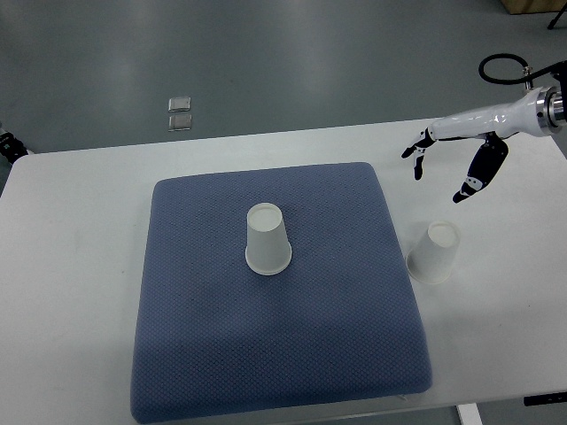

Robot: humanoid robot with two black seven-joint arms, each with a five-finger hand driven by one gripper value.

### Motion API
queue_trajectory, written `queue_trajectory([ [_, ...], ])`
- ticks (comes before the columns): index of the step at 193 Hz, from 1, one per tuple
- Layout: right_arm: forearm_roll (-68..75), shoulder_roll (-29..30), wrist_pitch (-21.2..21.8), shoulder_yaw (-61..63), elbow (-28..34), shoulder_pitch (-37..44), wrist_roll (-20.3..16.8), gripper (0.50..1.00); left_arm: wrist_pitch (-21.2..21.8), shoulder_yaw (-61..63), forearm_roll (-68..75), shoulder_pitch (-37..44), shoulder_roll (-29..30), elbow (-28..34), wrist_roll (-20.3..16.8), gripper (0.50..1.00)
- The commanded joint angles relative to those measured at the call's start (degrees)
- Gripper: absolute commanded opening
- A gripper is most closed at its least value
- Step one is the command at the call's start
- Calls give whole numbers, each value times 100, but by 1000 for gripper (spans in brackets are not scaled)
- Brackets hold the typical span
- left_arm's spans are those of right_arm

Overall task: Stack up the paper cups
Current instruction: 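Move the open right hand down around the loose white paper cup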

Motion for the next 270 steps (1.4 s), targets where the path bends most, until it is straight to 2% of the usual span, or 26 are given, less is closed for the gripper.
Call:
queue_trajectory([
  [1,-403,-32,-268,-44,17,-234,0,899,0,0,-1,4,0,0,0,1000],
  [20,-667,-23,-620,-106,17,-419,0,899,0,0,-1,4,0,0,0,1000],
  [53,-658,-49,-744,-97,17,-639,0,903,0,0,-1,4,0,0,0,1000],
  [79,-641,-49,-1033,-88,8,-761,0,915,0,0,7,4,0,0,0,1000],
  [185,-368,-207,-1078,-70,104,-955,62,917,0,0,-1,4,0,0,0,1000],
  [219,-377,-111,-1490,-79,113,-1139,61,915,0,0,-1,4,0,0,0,1000],
  [270,-377,-32,-1737,-88,113,-1377,53,917,0,0,-1,4,0,0,0,1000],
])
